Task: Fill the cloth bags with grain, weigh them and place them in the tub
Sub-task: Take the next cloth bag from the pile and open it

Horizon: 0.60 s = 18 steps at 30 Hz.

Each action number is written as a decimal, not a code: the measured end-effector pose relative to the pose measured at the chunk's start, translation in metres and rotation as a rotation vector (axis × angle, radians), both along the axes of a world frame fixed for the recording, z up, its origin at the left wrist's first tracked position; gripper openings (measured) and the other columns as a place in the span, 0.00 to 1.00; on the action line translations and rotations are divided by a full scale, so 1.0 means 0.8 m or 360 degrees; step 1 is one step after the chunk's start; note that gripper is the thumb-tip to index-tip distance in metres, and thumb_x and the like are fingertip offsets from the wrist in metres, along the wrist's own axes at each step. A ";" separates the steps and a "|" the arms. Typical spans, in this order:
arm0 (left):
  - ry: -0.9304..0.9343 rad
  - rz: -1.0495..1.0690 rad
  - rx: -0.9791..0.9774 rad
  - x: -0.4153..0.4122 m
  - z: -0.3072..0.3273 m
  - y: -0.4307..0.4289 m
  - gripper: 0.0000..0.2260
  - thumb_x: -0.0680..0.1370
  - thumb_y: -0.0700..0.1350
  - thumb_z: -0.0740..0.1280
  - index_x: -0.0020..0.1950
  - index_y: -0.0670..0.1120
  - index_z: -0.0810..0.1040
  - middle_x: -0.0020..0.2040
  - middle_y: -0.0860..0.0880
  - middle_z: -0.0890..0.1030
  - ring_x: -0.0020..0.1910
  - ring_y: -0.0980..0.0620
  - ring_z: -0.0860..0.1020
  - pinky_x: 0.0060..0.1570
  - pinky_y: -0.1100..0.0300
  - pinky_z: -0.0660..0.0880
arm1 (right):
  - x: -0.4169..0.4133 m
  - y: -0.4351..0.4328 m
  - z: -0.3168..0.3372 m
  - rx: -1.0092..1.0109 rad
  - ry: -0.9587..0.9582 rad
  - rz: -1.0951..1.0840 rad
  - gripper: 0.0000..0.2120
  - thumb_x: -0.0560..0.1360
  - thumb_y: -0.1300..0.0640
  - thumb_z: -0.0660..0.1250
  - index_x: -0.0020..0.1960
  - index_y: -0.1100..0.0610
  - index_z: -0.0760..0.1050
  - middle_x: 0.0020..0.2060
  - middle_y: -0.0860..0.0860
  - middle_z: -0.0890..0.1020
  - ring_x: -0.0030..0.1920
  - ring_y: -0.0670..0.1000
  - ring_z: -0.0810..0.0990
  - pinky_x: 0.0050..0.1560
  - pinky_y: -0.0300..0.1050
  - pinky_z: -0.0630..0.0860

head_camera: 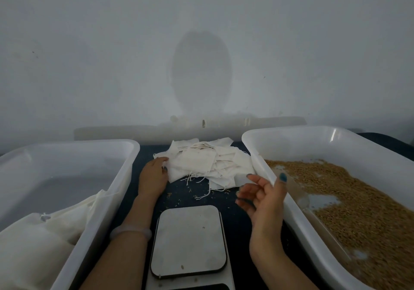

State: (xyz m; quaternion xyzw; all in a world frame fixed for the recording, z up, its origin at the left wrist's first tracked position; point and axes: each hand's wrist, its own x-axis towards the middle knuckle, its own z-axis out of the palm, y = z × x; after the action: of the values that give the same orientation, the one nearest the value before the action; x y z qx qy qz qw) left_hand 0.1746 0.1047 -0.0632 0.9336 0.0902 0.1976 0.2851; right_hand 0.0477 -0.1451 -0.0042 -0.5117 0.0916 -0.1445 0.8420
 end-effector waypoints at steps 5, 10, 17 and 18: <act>-0.0036 0.0137 -0.0075 0.000 0.005 0.002 0.15 0.80 0.41 0.65 0.67 0.42 0.75 0.61 0.42 0.79 0.61 0.42 0.75 0.61 0.48 0.73 | 0.002 -0.009 0.006 0.0204 0.0255 0.0006 0.31 0.79 0.34 0.47 0.47 0.53 0.81 0.26 0.48 0.79 0.24 0.46 0.76 0.27 0.40 0.71; -0.0102 0.0186 -0.0046 0.002 0.006 0.006 0.09 0.79 0.39 0.66 0.58 0.40 0.81 0.55 0.40 0.80 0.55 0.41 0.76 0.55 0.49 0.74 | 0.003 -0.012 0.005 0.0090 0.0247 -0.0069 0.26 0.83 0.45 0.46 0.50 0.55 0.81 0.25 0.46 0.77 0.22 0.43 0.71 0.26 0.38 0.64; -0.0140 0.0267 -0.0054 0.006 0.006 0.006 0.06 0.79 0.39 0.67 0.51 0.38 0.82 0.53 0.38 0.77 0.52 0.40 0.76 0.54 0.50 0.72 | -0.006 0.000 0.004 -0.0001 0.0127 -0.0074 0.26 0.85 0.47 0.45 0.50 0.57 0.79 0.25 0.47 0.77 0.23 0.44 0.70 0.24 0.38 0.63; -0.0141 0.0270 -0.0047 0.006 0.005 0.006 0.06 0.79 0.39 0.67 0.51 0.37 0.81 0.53 0.37 0.77 0.52 0.40 0.76 0.54 0.50 0.71 | -0.008 0.003 0.004 -0.0006 0.0112 -0.0074 0.26 0.85 0.47 0.45 0.50 0.57 0.79 0.25 0.47 0.77 0.23 0.44 0.70 0.24 0.38 0.63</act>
State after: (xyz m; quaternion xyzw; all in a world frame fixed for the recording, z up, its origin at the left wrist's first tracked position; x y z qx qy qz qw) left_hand 0.1796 0.1091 -0.0590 0.9086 0.1591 0.2607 0.2847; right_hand 0.0412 -0.1430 -0.0013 -0.5159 0.1325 -0.1460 0.8337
